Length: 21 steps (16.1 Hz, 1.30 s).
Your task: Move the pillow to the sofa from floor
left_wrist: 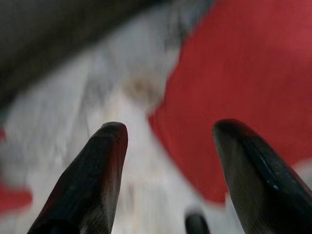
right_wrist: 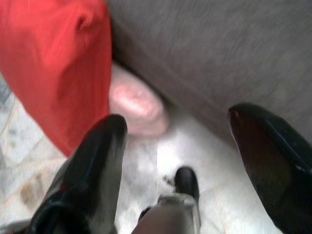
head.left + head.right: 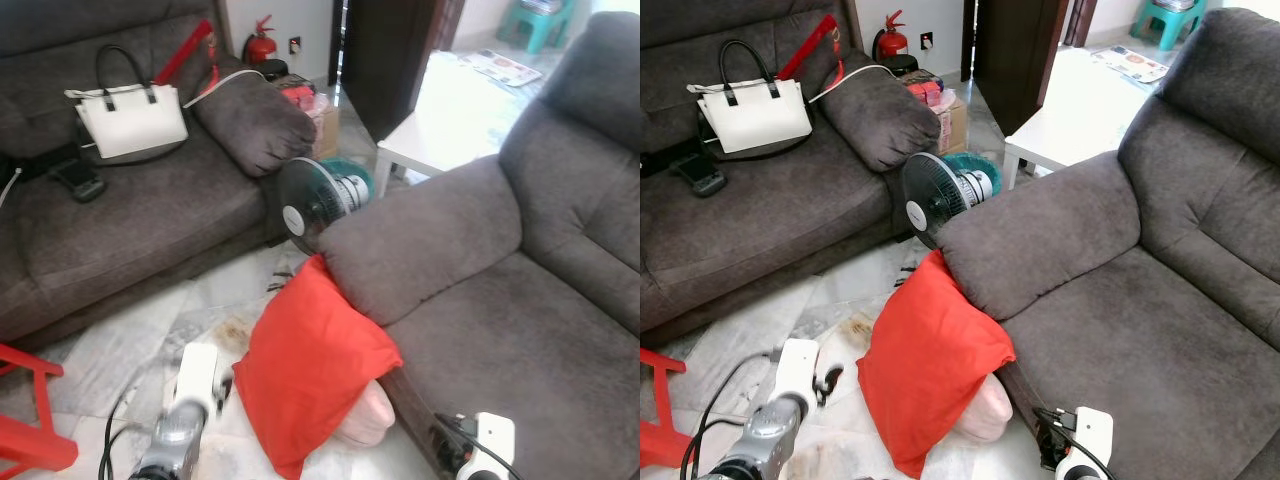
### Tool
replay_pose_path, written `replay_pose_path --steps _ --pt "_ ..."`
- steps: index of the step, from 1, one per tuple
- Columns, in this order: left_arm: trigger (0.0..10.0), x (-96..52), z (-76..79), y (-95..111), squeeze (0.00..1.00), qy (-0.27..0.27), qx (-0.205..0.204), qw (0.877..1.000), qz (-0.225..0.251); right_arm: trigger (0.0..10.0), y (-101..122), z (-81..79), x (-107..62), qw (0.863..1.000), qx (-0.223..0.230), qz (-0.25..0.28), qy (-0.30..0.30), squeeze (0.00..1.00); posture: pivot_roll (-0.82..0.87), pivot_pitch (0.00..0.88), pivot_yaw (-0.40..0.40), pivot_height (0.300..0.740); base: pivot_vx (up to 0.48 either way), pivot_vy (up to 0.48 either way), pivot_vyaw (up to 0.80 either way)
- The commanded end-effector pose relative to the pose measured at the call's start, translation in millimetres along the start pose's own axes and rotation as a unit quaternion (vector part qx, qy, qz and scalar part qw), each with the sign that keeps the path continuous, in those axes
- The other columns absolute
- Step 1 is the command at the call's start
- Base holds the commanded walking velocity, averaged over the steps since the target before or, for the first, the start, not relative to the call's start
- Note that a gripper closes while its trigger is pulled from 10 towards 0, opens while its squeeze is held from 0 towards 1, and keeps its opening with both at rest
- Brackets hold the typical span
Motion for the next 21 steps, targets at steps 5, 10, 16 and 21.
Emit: replay_pose_path --steps 5,10,16,21 --pt "10.0 -2.6 11.5 58.6 0.00 -0.030 0.033 0.983 0.176 10.0 12.5 4.6 -3.1 0.997 0.014 0.076 -0.027 0.00 0.07 0.064 -0.006 0.740 0.000 0.000 0.00" --pt "10.0 -26.0 20.0 96.5 0.00 -0.050 0.053 0.957 0.280 10.0 121.7 7.3 -9.5 0.938 -0.026 0.341 -0.049 0.00 0.07 0.055 -0.003 0.740 0.000 0.000 0.00" --pt "10.0 -54.5 28.4 123.8 0.00 -0.047 0.048 0.941 0.331 10.0 133.6 3.3 -46.6 0.919 -0.031 0.389 -0.059 0.00 0.08 0.022 -0.003 0.740 0.000 0.000 0.00" --pt "10.0 -51.1 34.4 127.3 0.00 -0.055 0.034 0.947 0.314 10.0 141.8 -3.9 -49.1 0.924 -0.026 0.377 -0.056 0.00 0.06 0.000 0.012 0.740 0.000 0.000 0.00"
Point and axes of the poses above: a point about 5 cm out from each wrist's last joint towards the gripper, its own x axis pointing out of the wrist towards the gripper, its own y axis along the axis of the wrist's last joint, z = x × y, the point moved 1 cm from there along x, pointing out of the wrist towards the gripper, and after that the axes turned 15 degrees about -x, right-handed, at the moved point
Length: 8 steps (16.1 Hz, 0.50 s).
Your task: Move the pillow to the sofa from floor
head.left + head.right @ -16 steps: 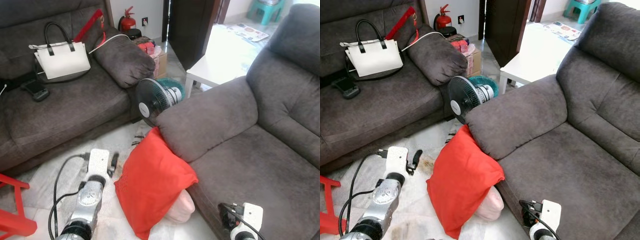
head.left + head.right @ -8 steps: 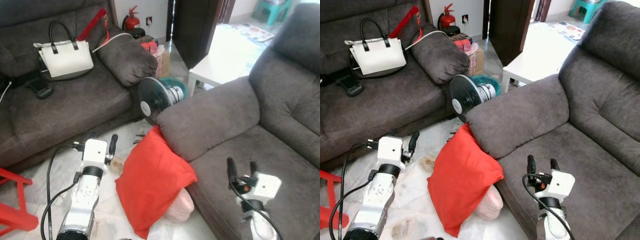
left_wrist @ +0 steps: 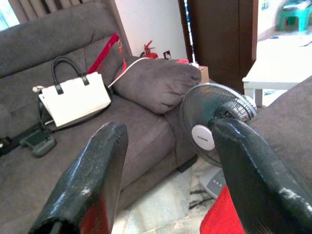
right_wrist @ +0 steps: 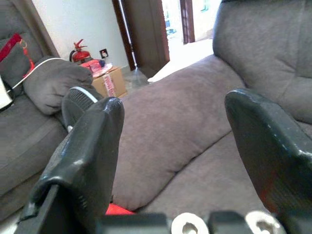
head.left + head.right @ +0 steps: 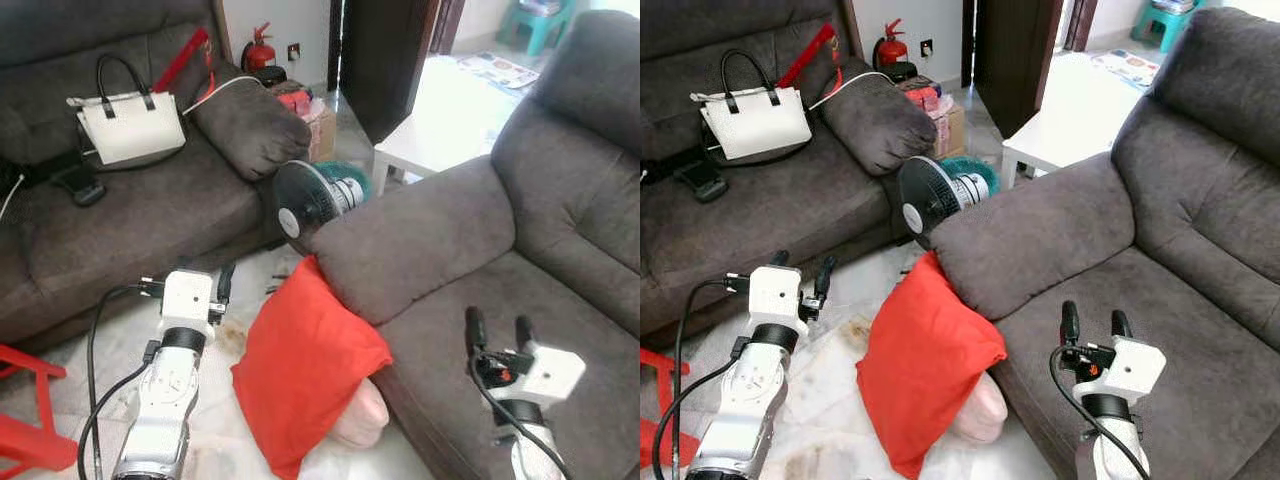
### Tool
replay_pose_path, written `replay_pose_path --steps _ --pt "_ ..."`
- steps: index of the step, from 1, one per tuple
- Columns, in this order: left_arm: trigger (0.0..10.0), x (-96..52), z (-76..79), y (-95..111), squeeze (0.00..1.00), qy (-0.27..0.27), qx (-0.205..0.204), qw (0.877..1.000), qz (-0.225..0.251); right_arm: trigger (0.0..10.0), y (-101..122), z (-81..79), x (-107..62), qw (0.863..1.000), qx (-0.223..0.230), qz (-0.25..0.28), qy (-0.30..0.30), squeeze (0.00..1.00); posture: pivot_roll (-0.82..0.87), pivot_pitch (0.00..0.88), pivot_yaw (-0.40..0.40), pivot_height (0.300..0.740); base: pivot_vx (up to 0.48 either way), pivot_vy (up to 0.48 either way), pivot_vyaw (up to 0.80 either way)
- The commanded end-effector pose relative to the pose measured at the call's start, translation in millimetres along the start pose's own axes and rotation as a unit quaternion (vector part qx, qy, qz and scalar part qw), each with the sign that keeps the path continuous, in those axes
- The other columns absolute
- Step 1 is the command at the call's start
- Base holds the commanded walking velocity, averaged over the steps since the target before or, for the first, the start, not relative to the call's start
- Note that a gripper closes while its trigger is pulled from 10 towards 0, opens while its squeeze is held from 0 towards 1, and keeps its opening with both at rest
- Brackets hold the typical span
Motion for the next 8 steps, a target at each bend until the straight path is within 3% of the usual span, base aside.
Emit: replay_pose_path --steps 1,8 --pt "10.0 4.7 4.3 6.7 0.00 -0.008 -0.010 1.000 0.005 10.0 4.2 -0.3 2.3 1.000 0.001 0.000 0.002 0.00 0.06 0.000 0.012 0.740 0.000 0.000 0.00" --pt "10.0 3.8 10.8 3.1 0.00 -0.028 -0.019 0.999 -0.009 10.0 5.9 -2.1 3.6 1.000 -0.003 -0.009 0.011 0.00 0.06 0.000 0.009 0.740 0.000 0.000 0.07"
Point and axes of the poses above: a point about 5 cm out from each wrist's last joint towards the gripper, its own x axis pointing out of the wrist towards the gripper, its own y axis along the axis of the wrist's last joint, z = x × y, the point moved 1 cm from there along x, pointing out of the wrist towards the gripper, and after that the axes turned 15 degrees about -x, right-handed, at the moved point
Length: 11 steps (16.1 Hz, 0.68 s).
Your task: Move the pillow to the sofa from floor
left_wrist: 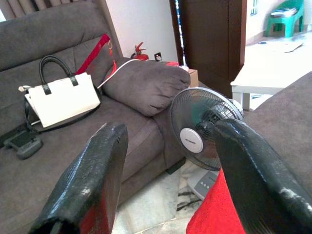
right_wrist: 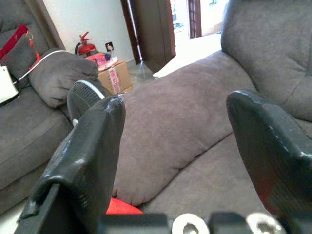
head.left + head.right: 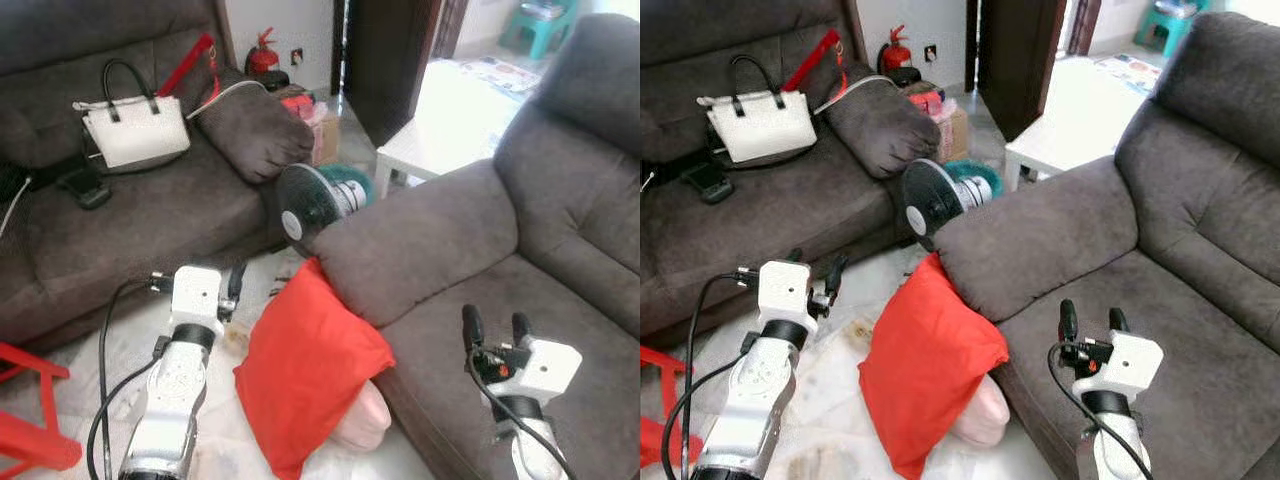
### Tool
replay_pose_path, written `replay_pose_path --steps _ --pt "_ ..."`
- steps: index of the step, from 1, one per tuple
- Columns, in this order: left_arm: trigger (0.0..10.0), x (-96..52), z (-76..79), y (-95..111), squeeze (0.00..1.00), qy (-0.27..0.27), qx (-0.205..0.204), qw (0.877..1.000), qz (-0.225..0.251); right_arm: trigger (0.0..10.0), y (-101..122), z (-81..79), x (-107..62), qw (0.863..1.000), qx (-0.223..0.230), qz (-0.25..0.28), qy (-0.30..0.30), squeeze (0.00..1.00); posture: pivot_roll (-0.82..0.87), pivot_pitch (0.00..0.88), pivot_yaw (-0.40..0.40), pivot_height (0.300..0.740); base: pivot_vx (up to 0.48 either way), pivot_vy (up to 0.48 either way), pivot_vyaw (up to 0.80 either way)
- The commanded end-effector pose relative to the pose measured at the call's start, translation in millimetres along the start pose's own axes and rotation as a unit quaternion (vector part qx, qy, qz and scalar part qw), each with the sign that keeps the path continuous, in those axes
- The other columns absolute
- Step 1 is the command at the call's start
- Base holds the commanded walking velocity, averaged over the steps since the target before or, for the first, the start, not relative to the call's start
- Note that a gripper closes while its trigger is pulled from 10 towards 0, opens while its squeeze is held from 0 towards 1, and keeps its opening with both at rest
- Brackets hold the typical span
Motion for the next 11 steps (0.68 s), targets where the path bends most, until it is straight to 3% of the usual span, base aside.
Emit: replay_pose_path --steps 1,8,11 --pt "10.0 1.5 -1.3 -0.7 0.00 -0.004 0.003 1.000 -0.004 10.0 4.7 0.6 1.9 1.000 0.006 0.006 -0.001 0.00 0.06 0.000 0.009 0.740 0.000 0.000 0.00" --pt "10.0 4.0 -5.2 2.7 0.00 0.001 0.015 1.000 -0.001 10.0 12.6 -1.3 10.4 1.000 -0.002 0.015 0.006 0.00 0.08 0.029 -0.002 0.740 0.000 0.000 0.00" --pt "10.0 3.5 -5.3 2.9 0.00 0.001 0.015 1.000 -0.002 10.0 11.0 -2.2 9.7 1.000 -0.003 0.011 0.010 0.00 0.08 0.036 0.000 0.740 0.000 0.000 0.63"
Point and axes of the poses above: a point about 5 cm out from each wrist's last joint towards the gripper, its own x axis pointing out of the wrist towards the gripper, its own y axis along the axis of the wrist's last joint, z = x × y, the point moved 1 cm from there along x, pointing out of the wrist towards the gripper, and after that the axes turned 15 degrees about -x, right-handed, at the moved point
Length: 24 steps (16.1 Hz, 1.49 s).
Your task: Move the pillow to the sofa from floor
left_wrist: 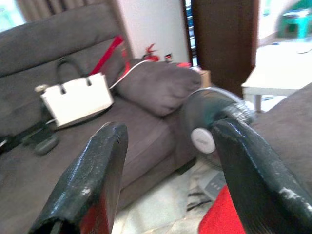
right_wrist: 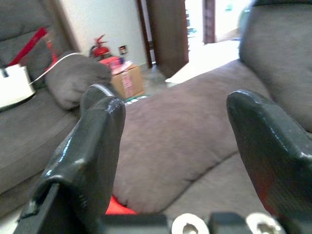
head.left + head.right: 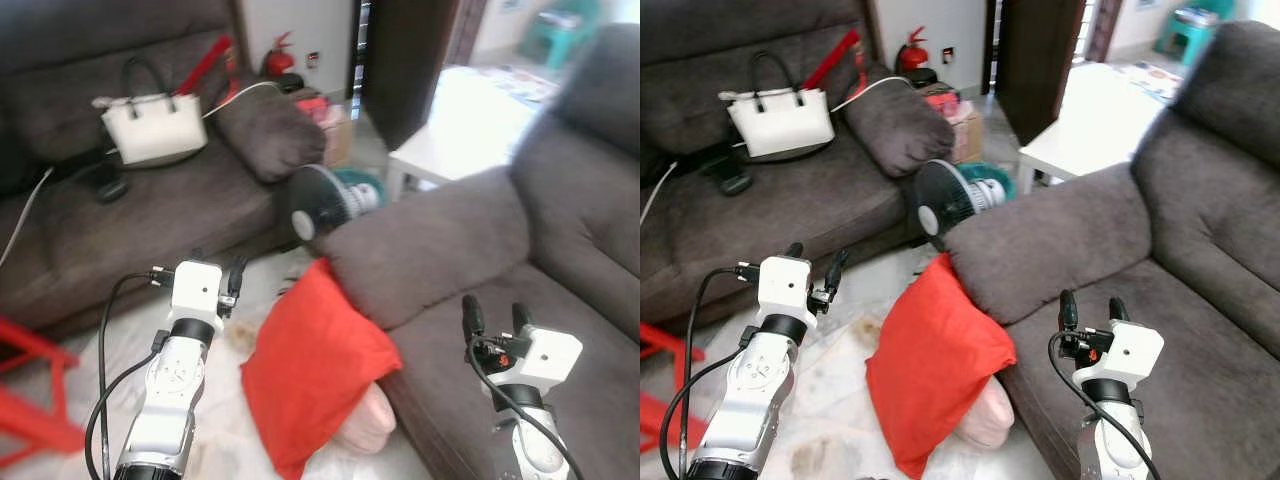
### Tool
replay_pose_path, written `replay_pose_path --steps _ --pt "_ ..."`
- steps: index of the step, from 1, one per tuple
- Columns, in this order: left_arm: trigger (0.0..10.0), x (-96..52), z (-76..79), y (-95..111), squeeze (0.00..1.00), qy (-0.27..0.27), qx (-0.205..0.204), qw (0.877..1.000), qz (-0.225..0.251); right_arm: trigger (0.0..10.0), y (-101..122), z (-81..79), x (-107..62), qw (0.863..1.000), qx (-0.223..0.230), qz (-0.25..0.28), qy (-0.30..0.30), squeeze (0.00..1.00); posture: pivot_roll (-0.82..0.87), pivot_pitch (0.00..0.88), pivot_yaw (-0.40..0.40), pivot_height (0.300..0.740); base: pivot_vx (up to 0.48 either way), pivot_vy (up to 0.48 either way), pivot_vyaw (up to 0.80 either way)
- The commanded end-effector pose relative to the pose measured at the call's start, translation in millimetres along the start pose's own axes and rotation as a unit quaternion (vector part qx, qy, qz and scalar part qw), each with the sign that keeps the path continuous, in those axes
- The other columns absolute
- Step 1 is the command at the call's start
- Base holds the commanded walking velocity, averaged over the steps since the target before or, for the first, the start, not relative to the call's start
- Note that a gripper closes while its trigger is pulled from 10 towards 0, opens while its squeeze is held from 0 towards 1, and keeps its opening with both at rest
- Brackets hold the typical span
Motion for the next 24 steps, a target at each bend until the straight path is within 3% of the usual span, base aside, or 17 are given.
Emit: replay_pose_path --steps 1,13,24 --pt "10.0 -1.3 -3.3 -1.5 0.00 0.007 0.005 1.000 -0.007 10.0 0.6 -2.4 0.0 1.000 0.007 -0.004 0.005 0.00 0.08 0.036 0.000 0.740 0.000 0.000 0.00" --pt "10.0 -0.8 -0.7 -2.7 0.00 0.000 0.006 1.000 -0.011 10.0 2.4 -3.9 3.5 1.000 0.012 -0.002 0.011 0.00 0.08 0.044 -0.003 0.740 0.271 0.000 0.00" --pt "10.0 -1.5 4.4 -7.2 0.00 -0.018 0.005 1.000 -0.025 10.0 1.5 -3.1 5.9 1.000 0.010 -0.008 0.014 0.00 0.08 0.046 -0.007 0.740 0.000 0.000 0.00"
Point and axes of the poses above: a point about 5 cm out from each wrist's last joint towards the gripper, its own x axis pointing out of the wrist towards the gripper, its own y axis along the axis of the wrist's last joint, z = x × y, the point moved 1 cm from there along x, pointing out of the wrist towards the gripper, and after that the axes turned 15 degrees about -x, right-handed, at the moved point
